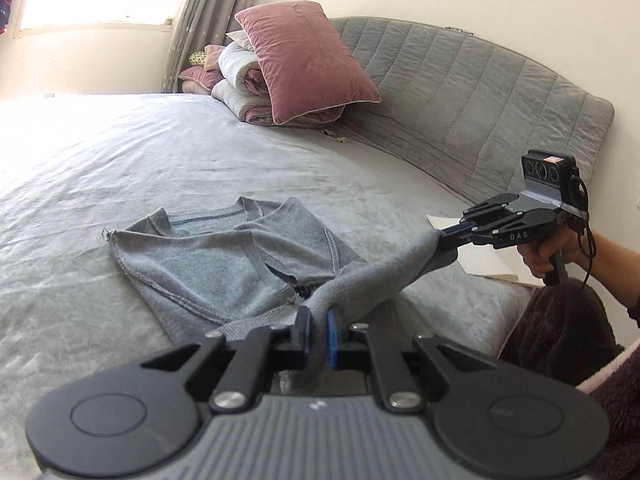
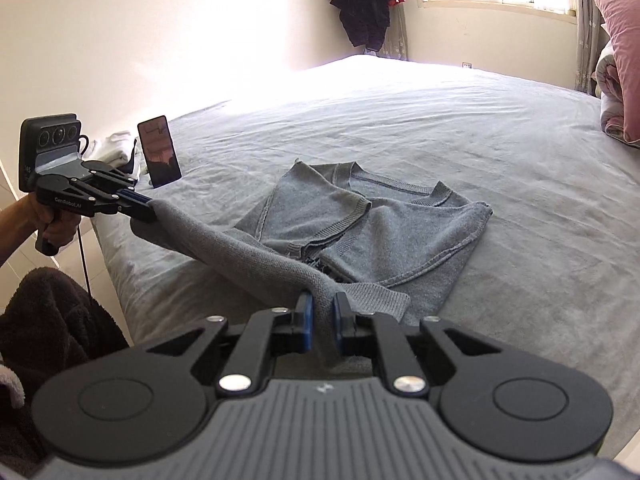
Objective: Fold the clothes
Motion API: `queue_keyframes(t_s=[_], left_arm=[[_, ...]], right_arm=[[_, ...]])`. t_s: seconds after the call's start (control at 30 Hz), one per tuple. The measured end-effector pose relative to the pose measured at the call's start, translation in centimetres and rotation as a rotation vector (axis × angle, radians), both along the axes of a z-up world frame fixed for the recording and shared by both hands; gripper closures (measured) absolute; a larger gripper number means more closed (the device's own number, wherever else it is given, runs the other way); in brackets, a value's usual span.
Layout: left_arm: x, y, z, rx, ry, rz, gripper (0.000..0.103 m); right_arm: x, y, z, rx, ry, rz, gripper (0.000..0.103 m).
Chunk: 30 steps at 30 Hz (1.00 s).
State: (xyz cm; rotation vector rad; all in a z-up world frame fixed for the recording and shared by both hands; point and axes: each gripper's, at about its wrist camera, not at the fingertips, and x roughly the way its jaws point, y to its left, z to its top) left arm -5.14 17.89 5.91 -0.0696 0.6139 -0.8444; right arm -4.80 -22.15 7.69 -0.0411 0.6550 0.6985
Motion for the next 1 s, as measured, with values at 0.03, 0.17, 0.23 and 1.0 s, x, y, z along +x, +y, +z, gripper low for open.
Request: queue_keyframes(t_s=[0.03,0.17,0.23,1.0], left_arm=[[1.0,0.2,0.2,-0.023,0.005,0.011,0.095],[4.9,0.7,0.6,-0.094,0.036,0.028,0.095],[6.9,0.8,0.5,-0.128,0.062,0.034,0.095],[20.9,4.6,-12.1,-0.582,0.486,0.275,0.058]], right_arm=[[0.9,0.0,0.3,0.013,-0.005,-0.007,0.091],[4.5,-0.2,0.9,0.060,-0.012,-0.035,0.091],[6.8,-0.4,0.8,0.095,0.007,-0.051,0.091],[21.9,-4.8,-10.5,0.617,0.389,-0.274,0.055]])
